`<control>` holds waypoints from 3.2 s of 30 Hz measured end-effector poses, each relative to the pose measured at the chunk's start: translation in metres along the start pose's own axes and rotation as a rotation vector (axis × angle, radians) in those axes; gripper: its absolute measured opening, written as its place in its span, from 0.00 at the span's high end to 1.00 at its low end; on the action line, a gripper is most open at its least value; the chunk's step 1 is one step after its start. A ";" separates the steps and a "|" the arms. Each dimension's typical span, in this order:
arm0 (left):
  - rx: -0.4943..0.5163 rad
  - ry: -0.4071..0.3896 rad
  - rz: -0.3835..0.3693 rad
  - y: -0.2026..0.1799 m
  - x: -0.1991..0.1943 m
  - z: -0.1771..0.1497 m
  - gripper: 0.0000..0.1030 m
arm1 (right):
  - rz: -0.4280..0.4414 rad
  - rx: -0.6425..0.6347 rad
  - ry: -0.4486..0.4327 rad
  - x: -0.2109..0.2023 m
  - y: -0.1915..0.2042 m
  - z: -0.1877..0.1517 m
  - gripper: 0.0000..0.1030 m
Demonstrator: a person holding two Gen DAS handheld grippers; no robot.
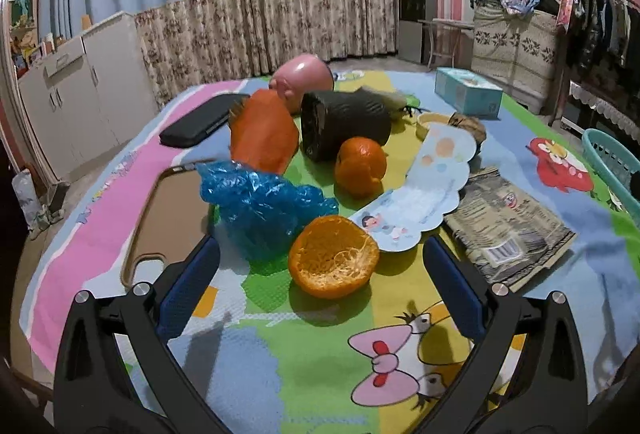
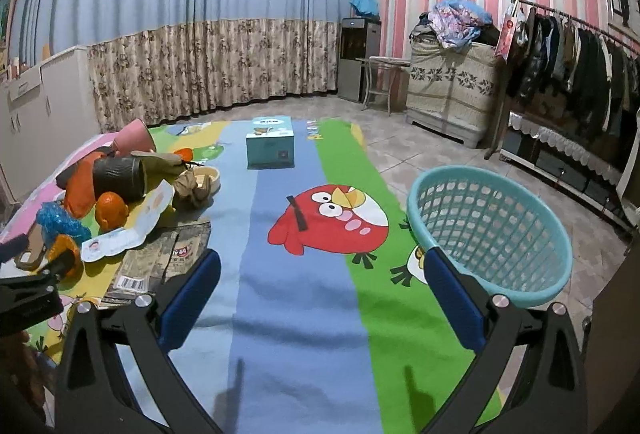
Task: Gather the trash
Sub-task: 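Grasp the half orange peel with the left gripper while the right grasps the printed snack wrapper, then carry the orange peel and snack wrapper with both grippers over the blue basket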
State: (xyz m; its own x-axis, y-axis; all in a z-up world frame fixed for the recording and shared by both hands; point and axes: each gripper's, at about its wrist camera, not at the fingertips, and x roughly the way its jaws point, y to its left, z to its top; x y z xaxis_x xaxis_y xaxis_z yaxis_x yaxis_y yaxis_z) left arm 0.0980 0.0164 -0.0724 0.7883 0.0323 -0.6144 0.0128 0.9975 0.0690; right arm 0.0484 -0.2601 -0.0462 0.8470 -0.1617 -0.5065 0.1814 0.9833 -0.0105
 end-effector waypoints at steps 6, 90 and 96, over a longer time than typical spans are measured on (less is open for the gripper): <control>-0.016 0.065 -0.081 0.004 0.019 0.001 0.28 | 0.005 -0.015 -0.002 0.003 0.001 0.003 0.04; 0.280 -0.102 -0.555 -0.373 0.018 0.110 0.29 | -0.175 0.332 0.033 0.050 -0.278 0.041 0.97; 0.254 -0.134 -0.500 -0.353 0.013 0.114 0.14 | -0.146 0.301 0.052 0.061 -0.264 0.044 0.97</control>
State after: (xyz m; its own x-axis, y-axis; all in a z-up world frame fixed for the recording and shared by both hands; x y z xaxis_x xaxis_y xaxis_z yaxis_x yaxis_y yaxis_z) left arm 0.1742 -0.3425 -0.0154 0.7193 -0.4638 -0.5172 0.5379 0.8430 -0.0079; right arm 0.0744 -0.5333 -0.0369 0.7757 -0.2871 -0.5620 0.4453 0.8800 0.1651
